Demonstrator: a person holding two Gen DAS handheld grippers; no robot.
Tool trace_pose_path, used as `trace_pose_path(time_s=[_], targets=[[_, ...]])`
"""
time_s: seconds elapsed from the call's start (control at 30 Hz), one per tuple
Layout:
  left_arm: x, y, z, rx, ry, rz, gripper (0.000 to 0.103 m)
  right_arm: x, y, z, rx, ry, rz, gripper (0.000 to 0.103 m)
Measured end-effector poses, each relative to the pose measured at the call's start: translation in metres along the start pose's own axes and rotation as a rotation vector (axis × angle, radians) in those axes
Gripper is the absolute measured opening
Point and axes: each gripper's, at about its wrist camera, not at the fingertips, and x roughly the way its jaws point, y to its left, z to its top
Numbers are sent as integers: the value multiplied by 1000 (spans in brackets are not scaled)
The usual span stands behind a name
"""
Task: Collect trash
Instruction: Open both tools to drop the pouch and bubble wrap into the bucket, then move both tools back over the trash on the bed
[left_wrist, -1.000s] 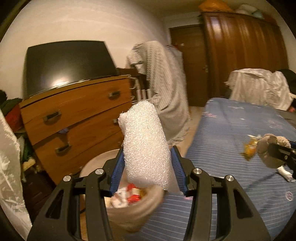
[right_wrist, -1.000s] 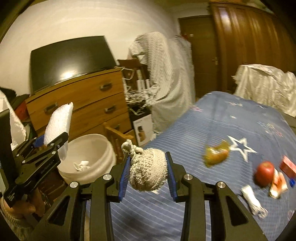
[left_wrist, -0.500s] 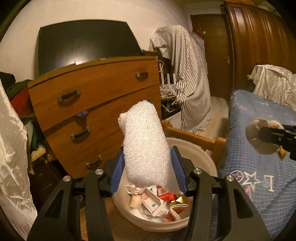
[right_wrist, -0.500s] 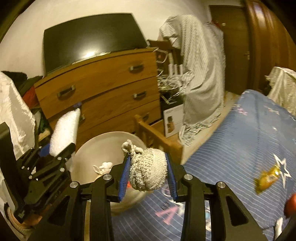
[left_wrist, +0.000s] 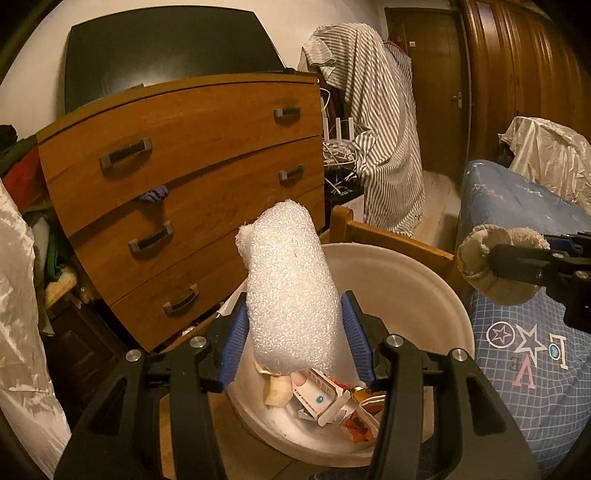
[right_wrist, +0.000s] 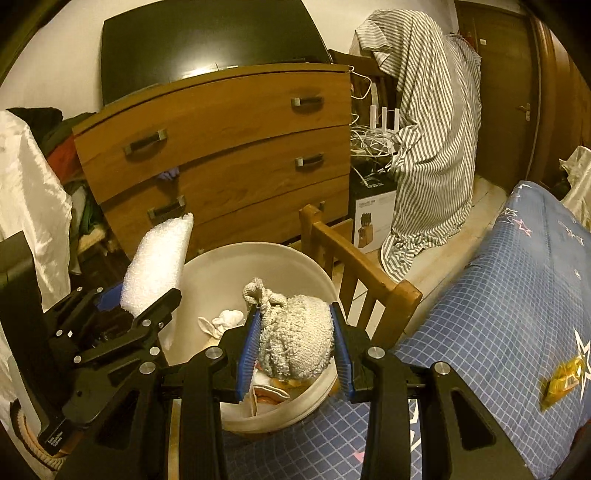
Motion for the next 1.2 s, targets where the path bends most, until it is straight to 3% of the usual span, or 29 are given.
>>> trace_pose_path(time_s=[0.33, 0.47, 0.53, 0.87, 1.2], targets=[[10, 9, -1, -7, 16, 8, 50, 9, 2, 3, -13, -6, -2, 39], [17, 12, -1, -26, 37, 10, 57, 16, 7, 7, -33, -17, -26, 57], [20, 13, -2, -21, 42, 13, 63, 18, 8, 7, -35, -15, -19, 57], [19, 11, -3, -16, 35, 34, 65, 15, -2, 5, 1, -22, -11, 58], [0, -4, 0, 7, -3, 43, 65, -12, -33, -30, 54, -48, -60, 58]])
